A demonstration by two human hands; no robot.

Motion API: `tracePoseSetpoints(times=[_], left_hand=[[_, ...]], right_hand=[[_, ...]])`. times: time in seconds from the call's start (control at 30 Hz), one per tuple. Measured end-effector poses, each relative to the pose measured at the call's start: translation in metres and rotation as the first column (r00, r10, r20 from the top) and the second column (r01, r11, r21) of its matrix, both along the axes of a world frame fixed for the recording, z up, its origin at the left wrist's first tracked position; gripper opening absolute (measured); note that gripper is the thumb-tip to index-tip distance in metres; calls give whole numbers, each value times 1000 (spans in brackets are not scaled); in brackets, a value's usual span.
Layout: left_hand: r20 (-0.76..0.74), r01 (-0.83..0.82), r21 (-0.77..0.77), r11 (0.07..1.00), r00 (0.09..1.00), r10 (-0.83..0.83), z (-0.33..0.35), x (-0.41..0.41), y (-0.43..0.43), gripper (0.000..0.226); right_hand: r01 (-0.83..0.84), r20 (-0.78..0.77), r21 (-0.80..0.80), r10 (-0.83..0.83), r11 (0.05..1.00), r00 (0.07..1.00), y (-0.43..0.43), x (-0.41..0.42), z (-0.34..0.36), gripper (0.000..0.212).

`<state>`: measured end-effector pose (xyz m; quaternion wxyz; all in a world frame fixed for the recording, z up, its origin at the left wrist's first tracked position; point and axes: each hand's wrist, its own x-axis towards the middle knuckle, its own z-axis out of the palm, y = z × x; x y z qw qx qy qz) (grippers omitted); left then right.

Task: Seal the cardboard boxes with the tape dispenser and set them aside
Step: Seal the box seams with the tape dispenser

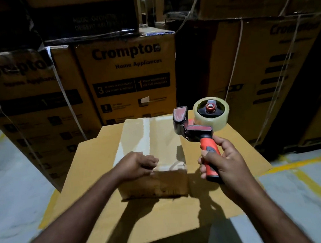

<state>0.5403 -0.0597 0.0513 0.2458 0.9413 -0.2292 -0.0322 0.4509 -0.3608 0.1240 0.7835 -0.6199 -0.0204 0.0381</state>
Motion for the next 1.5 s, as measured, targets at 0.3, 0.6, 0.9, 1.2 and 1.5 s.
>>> tracePoseSetpoints(times=[0.3, 0.6, 0.9, 1.2, 1.5], left_hand=[[197, -123, 373, 920, 979, 51, -1, 8, -25, 52], [47, -125, 479, 869, 992, 117, -11, 84, -14, 64], [59, -183, 424, 887, 983, 174, -4, 191, -23, 61], [103, -189, 245, 951, 980, 169, -7, 203, -39, 49], [198, 23, 207, 978, 978, -65, -3, 202, -33, 43]], right_hand=[[96, -95, 242, -75, 966, 993, 80, 48, -18, 45], [267, -173, 163, -239, 950, 956, 133, 57, -62, 38], [317, -213, 136, -285, 939, 935, 127, 55, -56, 43], [235, -218, 224, -186, 946, 958, 118, 43, -42, 41], [190, -142, 479, -139, 857, 980, 73, 61, 38, 42]])
